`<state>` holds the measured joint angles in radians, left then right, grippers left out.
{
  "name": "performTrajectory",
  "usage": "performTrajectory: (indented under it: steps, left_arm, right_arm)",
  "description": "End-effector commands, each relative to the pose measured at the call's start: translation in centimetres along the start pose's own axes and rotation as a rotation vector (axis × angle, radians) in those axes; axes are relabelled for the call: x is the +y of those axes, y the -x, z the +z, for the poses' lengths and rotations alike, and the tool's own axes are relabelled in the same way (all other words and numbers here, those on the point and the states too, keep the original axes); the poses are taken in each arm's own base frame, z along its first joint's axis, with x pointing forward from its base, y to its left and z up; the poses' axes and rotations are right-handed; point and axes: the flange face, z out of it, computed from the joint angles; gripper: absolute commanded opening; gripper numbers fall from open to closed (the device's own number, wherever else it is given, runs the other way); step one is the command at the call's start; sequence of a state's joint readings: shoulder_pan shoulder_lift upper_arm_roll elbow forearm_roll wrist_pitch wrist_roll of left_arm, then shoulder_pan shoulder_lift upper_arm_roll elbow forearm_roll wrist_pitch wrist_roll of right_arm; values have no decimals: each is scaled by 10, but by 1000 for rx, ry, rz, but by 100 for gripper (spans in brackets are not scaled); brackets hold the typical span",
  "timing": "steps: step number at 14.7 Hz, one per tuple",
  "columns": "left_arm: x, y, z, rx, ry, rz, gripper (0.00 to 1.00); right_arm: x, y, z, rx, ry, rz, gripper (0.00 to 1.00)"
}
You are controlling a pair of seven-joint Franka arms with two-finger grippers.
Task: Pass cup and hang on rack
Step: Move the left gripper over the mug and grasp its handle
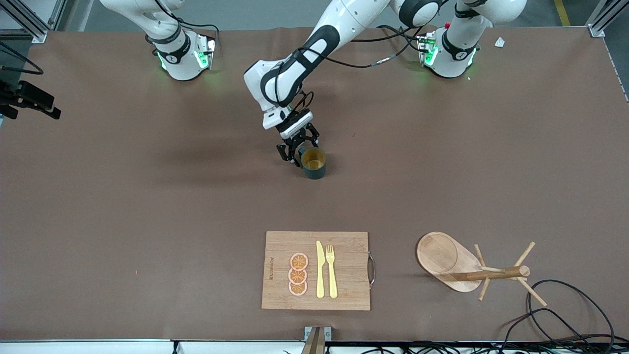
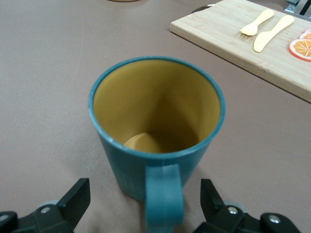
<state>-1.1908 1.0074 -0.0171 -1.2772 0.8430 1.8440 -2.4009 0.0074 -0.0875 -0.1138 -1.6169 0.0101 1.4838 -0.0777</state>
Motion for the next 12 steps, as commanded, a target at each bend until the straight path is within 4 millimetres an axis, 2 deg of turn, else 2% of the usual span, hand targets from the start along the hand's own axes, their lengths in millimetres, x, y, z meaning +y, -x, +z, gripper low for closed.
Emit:
performTrajectory:
  steps: [1, 4, 7, 9, 12]
  left_arm:
    - [4, 0, -2, 35, 23, -17, 100]
    - [4, 0, -4, 33, 24, -15, 98]
    - [4, -4, -10, 39, 18, -17, 82]
    - [1, 2, -16, 38, 22, -9, 80]
    - [-2, 1, -20, 45, 10, -7, 72]
  right_arm:
    - [-2, 14, -6, -4, 8, -4, 100]
    - [-3, 15, -5, -13, 8, -5, 100]
    - [-3, 14, -7, -10, 7, -7, 100]
    - [-3, 14, -9, -4, 7, -8, 100]
    - [-4, 13, -17, 5, 9, -7, 100]
